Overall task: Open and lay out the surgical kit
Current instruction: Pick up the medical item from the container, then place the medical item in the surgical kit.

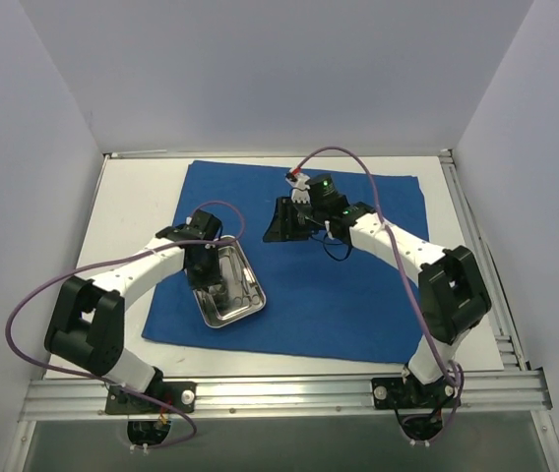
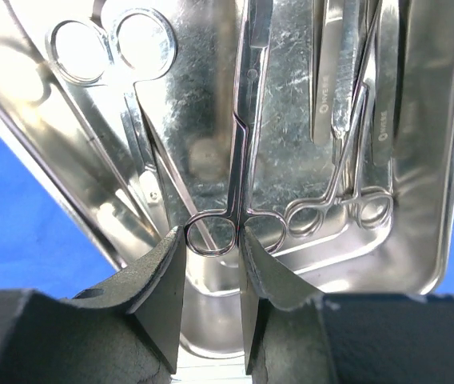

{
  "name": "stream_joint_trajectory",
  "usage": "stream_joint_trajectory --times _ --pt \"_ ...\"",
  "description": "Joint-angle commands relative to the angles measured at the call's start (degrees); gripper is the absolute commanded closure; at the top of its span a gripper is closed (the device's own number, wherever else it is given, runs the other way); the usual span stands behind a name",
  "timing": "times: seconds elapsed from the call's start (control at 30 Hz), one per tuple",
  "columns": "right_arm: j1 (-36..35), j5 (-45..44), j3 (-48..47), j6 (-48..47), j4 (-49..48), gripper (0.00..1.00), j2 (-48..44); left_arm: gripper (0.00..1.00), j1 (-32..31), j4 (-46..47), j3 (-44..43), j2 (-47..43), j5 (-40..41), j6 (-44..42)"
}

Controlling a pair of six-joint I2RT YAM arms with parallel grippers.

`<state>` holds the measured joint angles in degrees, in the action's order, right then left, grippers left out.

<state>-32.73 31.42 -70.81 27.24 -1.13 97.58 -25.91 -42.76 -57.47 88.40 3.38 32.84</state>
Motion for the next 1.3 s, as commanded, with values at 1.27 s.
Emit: stream_joint_trajectory --times 1.27 --pt "-10.42 10.41 -8.12 12.13 -21.10 0.63 17.29 0.98 -1.86 0.58 -3.35 -16.95 -6.45 1.35"
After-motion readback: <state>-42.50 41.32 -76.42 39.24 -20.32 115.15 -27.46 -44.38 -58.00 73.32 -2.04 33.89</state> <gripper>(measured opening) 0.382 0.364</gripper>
